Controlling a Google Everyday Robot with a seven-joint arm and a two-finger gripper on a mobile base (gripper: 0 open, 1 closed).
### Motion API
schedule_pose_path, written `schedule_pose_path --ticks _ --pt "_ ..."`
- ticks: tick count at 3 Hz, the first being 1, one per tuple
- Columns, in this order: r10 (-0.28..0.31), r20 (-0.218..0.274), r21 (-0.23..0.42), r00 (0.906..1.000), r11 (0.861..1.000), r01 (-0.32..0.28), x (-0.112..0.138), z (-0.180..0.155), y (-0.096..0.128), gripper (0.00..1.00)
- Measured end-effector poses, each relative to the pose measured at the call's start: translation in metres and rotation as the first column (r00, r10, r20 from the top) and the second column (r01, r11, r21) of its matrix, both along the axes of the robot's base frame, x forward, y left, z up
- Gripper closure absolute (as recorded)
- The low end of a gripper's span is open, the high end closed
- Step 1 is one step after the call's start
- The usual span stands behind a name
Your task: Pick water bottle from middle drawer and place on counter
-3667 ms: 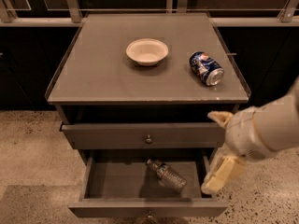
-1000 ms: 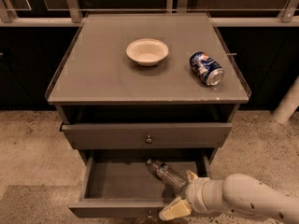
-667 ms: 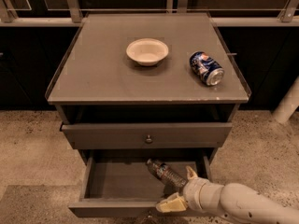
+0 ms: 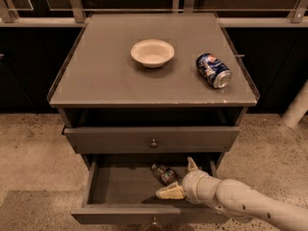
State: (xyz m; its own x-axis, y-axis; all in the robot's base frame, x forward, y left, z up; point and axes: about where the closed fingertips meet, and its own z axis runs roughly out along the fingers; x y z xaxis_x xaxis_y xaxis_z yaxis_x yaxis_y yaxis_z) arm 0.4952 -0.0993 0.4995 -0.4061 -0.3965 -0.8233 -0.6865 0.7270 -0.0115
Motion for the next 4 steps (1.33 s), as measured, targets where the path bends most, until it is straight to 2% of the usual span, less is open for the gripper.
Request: schedule_pose_path --ticks 1,2,4 --pt "0.004 0.003 0.001 1.0 1.0 -0.004 0.004 0.0 0.003 0.0" --pt "0.008 -0.009 -0.033 0.9999 0.999 -0.008 0.004 -0.014 0.002 0.0" --pt "0.034 -0.016 -0.105 0.9993 0.994 -0.035 0.025 -0.064 0.013 0.0"
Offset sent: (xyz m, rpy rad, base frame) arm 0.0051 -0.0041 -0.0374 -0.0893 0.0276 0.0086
